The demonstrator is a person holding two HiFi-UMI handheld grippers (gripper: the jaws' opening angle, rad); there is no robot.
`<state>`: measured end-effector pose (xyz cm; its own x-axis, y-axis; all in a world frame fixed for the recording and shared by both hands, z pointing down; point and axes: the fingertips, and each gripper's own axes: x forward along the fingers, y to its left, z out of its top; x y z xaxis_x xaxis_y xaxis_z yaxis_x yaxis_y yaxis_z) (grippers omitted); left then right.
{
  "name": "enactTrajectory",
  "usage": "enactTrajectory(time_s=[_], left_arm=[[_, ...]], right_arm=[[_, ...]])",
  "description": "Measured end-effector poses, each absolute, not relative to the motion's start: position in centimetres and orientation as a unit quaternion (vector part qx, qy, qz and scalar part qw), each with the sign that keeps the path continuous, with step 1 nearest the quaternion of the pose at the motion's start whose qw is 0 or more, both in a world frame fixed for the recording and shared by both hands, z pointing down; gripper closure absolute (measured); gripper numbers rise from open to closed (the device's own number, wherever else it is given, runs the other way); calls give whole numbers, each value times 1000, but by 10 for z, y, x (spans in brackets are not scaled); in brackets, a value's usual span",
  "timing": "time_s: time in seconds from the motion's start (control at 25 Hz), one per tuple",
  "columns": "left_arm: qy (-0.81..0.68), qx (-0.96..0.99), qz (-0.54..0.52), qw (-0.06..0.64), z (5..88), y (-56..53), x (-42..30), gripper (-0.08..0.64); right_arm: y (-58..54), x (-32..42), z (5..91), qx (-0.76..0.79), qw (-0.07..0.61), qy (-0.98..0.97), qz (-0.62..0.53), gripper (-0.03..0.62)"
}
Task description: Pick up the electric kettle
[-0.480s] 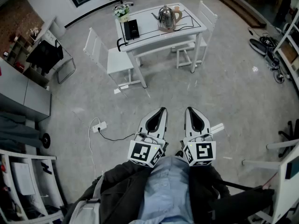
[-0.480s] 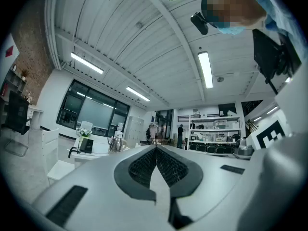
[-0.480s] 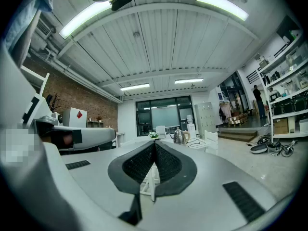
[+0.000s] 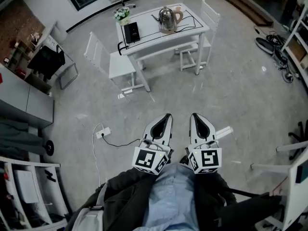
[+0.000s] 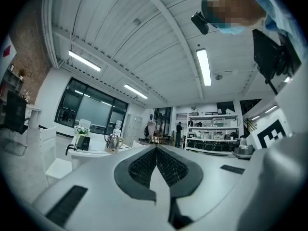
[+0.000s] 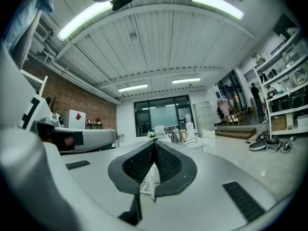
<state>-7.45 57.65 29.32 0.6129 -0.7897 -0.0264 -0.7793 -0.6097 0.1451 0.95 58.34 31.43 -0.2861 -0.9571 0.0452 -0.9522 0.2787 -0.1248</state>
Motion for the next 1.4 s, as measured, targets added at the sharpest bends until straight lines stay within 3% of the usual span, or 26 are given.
enactTrajectory(time_s=[0.64, 1.4], left_arm=[[-410, 910, -1, 66, 312, 575, -14, 552], [-424, 900, -39, 95, 324, 417, -55, 552]], right_arm=[[584, 62, 338, -596, 43, 793, -119, 574], [429, 18, 353, -570, 10, 810, -137, 574]])
